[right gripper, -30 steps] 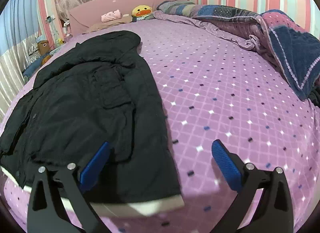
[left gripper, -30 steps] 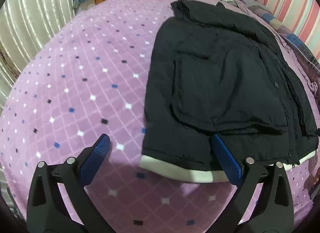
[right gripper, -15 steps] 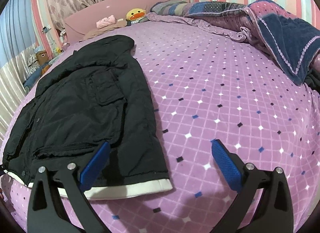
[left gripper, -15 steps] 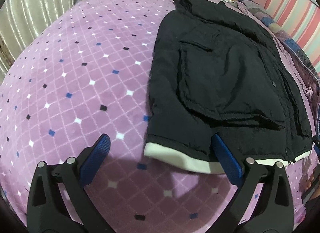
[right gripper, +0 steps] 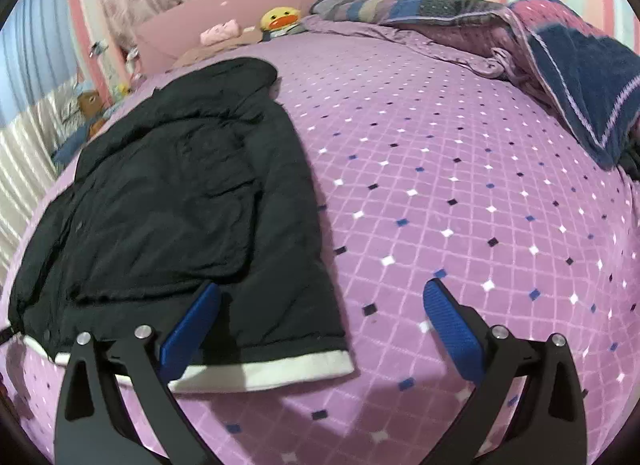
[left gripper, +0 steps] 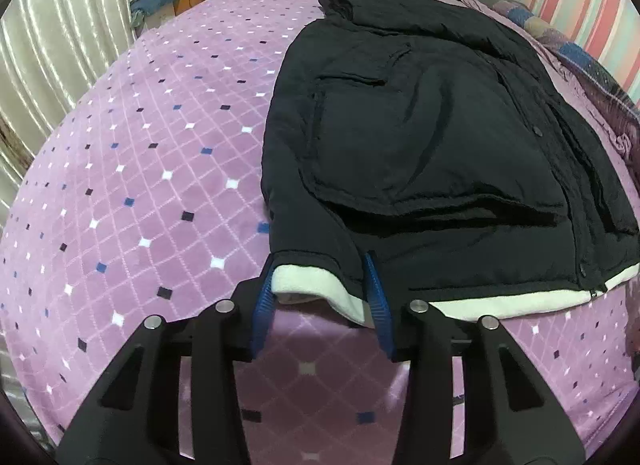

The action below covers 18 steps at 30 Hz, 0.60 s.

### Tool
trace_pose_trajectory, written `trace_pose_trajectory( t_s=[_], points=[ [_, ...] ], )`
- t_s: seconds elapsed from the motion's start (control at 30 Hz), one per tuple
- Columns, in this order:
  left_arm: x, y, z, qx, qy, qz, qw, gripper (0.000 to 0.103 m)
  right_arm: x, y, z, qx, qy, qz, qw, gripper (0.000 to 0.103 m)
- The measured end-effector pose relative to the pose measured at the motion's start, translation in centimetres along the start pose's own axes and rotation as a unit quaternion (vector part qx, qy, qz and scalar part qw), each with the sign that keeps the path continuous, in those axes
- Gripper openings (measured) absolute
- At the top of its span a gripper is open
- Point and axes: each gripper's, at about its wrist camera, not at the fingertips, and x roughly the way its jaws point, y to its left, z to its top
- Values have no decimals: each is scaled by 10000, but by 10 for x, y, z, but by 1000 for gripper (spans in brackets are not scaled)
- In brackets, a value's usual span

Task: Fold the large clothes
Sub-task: 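Grasp the jacket hem with the left tool while the right tool grasps the hem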

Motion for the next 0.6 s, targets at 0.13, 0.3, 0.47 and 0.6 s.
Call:
trace_pose_trajectory(
  t_s=[0.13,0.3,0.47,0.6],
  points=[
    [0,0,0,29,-6,44,10000,41,-1,-2,-3,-18,207,113,9997,101],
    [-1,-2,-1,69,-17,111,9999,41,1,-7,-8,15,471,448,9979,90],
    [1,-3,0,81,-10,140,9999,42,8,-10,-11,113,729,898,9932,83],
    [1,-6,-1,176,-9,233,9996,42,18,-1,-13,-21,937,933,9912,81]
  ],
)
